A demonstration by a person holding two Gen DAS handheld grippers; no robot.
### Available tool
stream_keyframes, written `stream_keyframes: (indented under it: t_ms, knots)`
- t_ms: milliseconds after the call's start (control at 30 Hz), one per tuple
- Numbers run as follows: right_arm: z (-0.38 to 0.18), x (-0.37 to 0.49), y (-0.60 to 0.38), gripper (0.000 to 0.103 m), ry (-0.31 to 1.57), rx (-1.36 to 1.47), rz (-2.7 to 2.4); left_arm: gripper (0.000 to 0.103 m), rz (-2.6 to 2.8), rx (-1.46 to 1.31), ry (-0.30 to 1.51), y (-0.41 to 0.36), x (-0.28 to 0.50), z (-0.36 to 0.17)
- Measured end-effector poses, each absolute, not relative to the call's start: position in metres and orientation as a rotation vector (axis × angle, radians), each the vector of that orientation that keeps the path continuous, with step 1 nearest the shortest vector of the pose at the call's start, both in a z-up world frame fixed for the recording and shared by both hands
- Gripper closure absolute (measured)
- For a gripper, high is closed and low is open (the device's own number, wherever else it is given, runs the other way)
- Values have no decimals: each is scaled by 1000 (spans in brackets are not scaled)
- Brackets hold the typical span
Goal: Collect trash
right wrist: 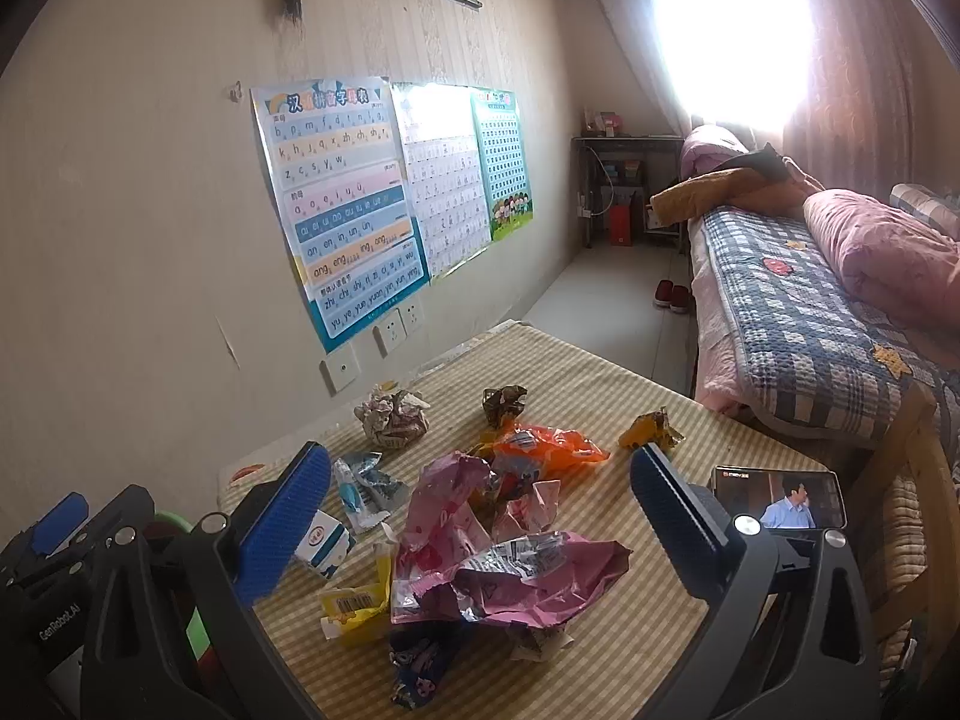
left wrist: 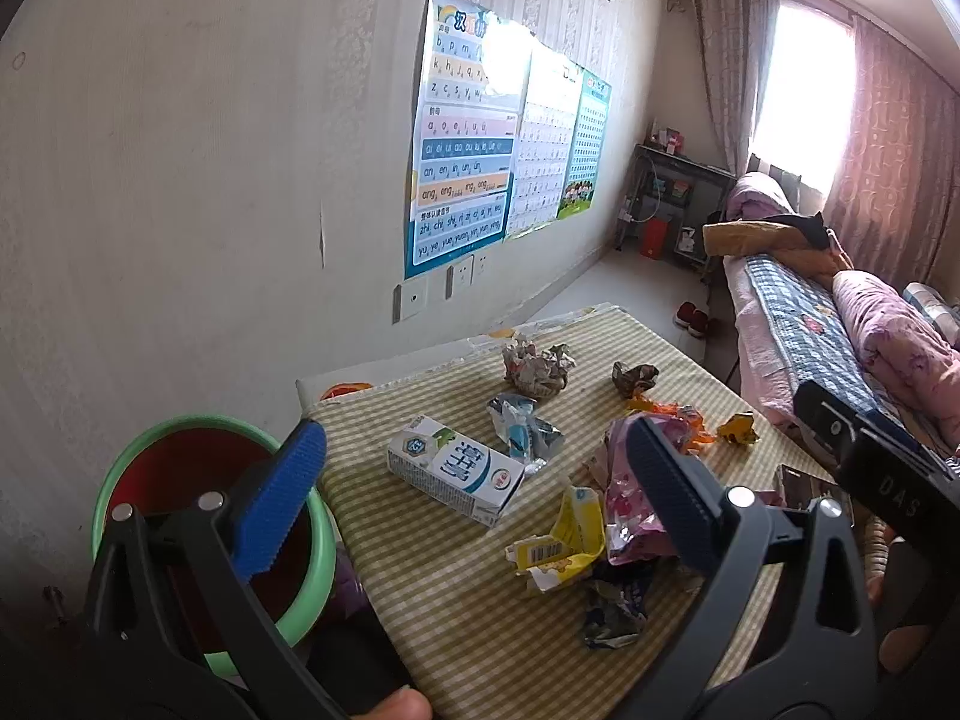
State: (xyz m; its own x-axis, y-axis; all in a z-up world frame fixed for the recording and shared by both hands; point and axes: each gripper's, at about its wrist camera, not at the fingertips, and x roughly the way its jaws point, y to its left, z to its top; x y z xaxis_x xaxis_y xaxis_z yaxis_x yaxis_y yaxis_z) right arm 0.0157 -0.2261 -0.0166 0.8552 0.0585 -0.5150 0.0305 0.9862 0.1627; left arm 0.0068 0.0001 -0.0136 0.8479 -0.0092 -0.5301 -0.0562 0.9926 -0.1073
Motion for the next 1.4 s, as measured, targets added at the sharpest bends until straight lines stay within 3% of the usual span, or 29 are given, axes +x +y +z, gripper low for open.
stream_keyframes:
  t_ms: [1400]
  knots:
    - [-26, 17, -229, 7, 579, 183, 6, 5, 46, -119, 578, 3, 7, -19]
